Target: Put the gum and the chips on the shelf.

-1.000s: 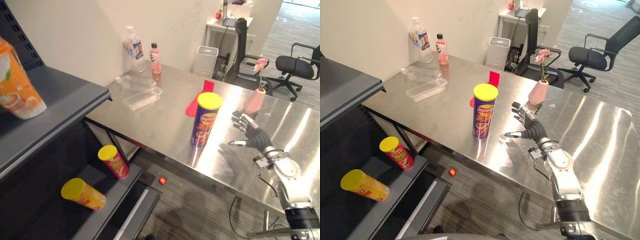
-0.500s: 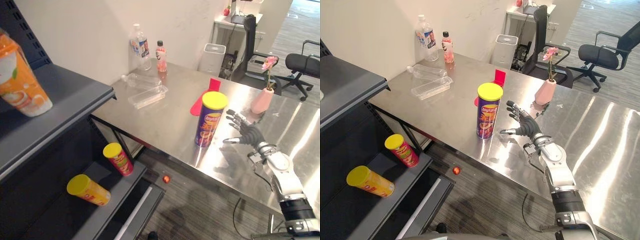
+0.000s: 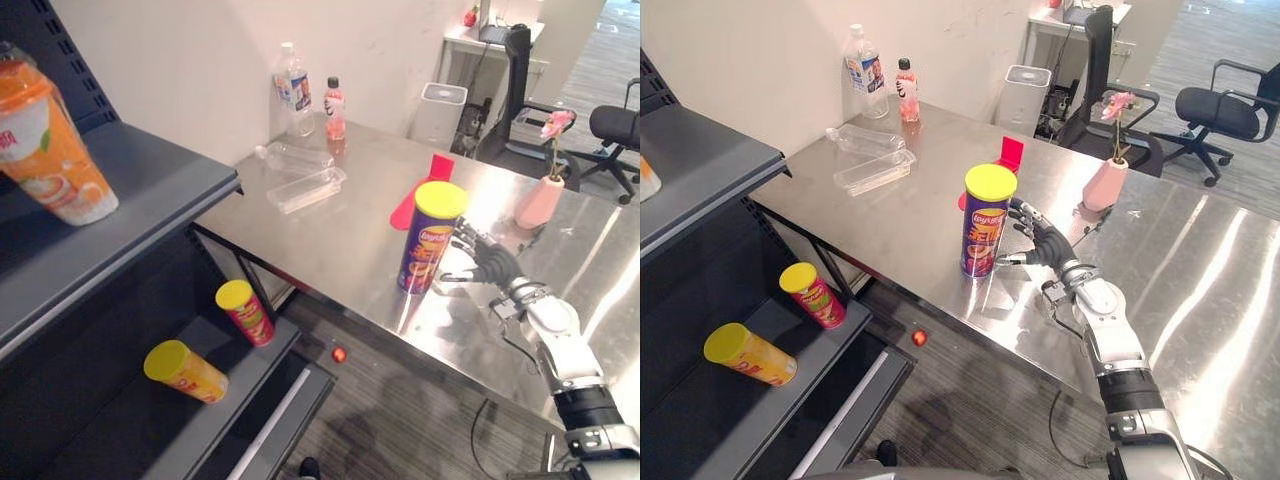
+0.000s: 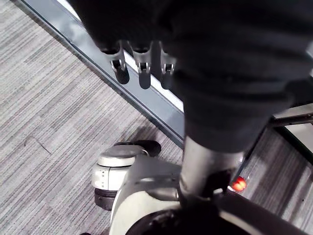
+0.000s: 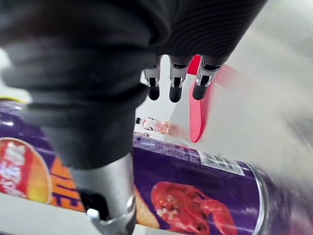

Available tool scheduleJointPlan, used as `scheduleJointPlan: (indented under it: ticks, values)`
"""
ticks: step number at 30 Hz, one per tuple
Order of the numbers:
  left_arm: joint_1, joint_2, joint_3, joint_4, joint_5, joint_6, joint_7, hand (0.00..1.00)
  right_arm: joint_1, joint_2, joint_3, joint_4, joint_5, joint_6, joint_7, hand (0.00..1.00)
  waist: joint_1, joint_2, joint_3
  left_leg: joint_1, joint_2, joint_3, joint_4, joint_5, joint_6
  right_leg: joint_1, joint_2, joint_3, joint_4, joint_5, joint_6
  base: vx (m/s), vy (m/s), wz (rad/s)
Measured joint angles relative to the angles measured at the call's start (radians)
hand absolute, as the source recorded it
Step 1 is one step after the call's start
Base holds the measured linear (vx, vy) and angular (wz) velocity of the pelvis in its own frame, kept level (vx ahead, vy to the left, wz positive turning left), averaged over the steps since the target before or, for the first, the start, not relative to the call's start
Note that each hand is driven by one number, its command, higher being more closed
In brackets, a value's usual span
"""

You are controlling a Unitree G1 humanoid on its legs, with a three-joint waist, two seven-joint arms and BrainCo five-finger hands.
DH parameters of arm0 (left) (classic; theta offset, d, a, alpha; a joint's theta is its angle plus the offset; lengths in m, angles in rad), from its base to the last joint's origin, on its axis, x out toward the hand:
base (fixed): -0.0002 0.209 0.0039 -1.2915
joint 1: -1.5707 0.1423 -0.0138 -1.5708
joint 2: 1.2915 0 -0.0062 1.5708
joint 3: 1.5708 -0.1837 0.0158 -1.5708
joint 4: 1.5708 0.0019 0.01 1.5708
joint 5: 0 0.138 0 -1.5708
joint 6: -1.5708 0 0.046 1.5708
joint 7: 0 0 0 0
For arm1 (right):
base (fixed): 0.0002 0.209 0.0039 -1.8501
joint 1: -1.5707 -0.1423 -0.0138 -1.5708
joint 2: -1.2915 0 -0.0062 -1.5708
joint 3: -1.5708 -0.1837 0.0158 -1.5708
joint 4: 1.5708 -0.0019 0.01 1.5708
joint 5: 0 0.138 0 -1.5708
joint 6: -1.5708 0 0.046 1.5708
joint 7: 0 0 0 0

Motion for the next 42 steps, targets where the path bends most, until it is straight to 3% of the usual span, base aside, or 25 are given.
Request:
scheduleJointPlan:
  ticks: [7, 17, 42]
  values:
    - [0.000, -0.004, 0.013, -0.021, -0.040, 0.015, -0.024, 0.00, 0.000, 0.001, -0.024, 0.040, -0.038, -0.001, 0.013, 0.00, 0.028, 0.003, 0.007, -0.029, -0.004, -0.019, 0.000, 0.009, 0.001, -0.007, -0.001, -0.028, -0.013, 0.009, 0.014, 0.00, -0.005, 0.11]
    - [0.000, 0.000, 0.018, -0.030, -0.039, 0.036, -0.031, 0.00, 0.001, 0.001, -0.077, 0.040, -0.039, -0.002, 0.012, 0.00, 0.009, 0.003, 0.007, -0.024, 0.003, 0.013, 0.000, 0.009, 0.000, -0.013, 0.002, -0.005, -0.017, 0.014, 0.021, 0.01, -0.001, -0.07]
    - [0.000, 0.000, 0.020, -0.030, -0.039, 0.035, -0.031, 0.00, 0.001, 0.001, -0.044, -0.078, -0.034, 0.002, 0.091, 0.00, 0.011, 0.002, 0.007, -0.015, 0.007, 0.028, 0.000, 0.007, -0.003, -0.014, 0.003, 0.007, -0.018, 0.016, 0.023, 0.00, 0.000, -0.02]
